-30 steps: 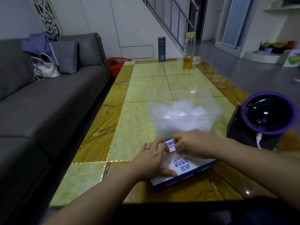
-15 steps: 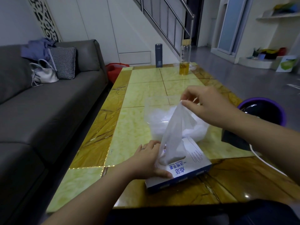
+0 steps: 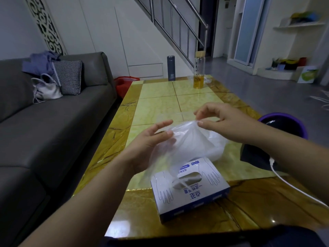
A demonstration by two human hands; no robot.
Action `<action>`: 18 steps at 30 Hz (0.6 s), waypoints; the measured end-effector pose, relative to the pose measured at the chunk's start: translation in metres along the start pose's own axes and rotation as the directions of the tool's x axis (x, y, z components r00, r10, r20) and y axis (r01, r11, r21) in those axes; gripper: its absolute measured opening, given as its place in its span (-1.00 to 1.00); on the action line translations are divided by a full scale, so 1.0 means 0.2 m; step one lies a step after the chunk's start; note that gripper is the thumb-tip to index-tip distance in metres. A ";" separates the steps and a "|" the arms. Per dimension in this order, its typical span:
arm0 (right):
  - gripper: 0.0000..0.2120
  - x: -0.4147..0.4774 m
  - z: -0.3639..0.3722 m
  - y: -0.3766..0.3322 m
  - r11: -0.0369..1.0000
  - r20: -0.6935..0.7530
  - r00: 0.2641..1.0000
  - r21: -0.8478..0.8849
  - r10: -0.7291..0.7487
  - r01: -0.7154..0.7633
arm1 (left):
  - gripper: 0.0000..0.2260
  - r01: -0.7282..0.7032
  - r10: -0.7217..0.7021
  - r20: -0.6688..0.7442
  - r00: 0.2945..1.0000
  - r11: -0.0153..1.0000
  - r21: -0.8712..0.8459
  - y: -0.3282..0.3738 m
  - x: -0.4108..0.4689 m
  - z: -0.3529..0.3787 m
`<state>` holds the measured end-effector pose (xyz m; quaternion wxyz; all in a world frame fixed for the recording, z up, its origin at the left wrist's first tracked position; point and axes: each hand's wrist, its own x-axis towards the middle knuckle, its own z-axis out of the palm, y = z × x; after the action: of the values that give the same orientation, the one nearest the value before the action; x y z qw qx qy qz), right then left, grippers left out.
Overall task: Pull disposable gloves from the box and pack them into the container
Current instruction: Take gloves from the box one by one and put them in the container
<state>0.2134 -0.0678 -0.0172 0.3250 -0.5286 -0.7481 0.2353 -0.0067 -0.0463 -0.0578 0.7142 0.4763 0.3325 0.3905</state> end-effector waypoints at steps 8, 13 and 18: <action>-0.36 0.05 -0.01 0.03 0.721 0.326 0.881 0.509 0.344 -0.470 | -0.67 -0.074 0.070 0.072 0.995 0.996 0.053 0.17 0.03 0.00; -0.49 0.11 0.00 0.00 0.750 0.292 0.932 0.562 0.216 -0.350 | -0.67 -0.036 0.002 0.132 0.991 0.966 0.257 0.24 0.06 0.00; -0.79 0.14 -0.02 0.01 0.796 0.154 0.969 0.553 0.191 -0.245 | -0.72 -0.034 -0.011 0.097 0.995 0.896 0.443 0.29 0.10 -0.05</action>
<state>0.2108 -0.0417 -0.0098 0.4043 -0.4790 -0.5919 0.5067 -0.0187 -0.0103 -0.0076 0.5996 0.6471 0.3749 0.2849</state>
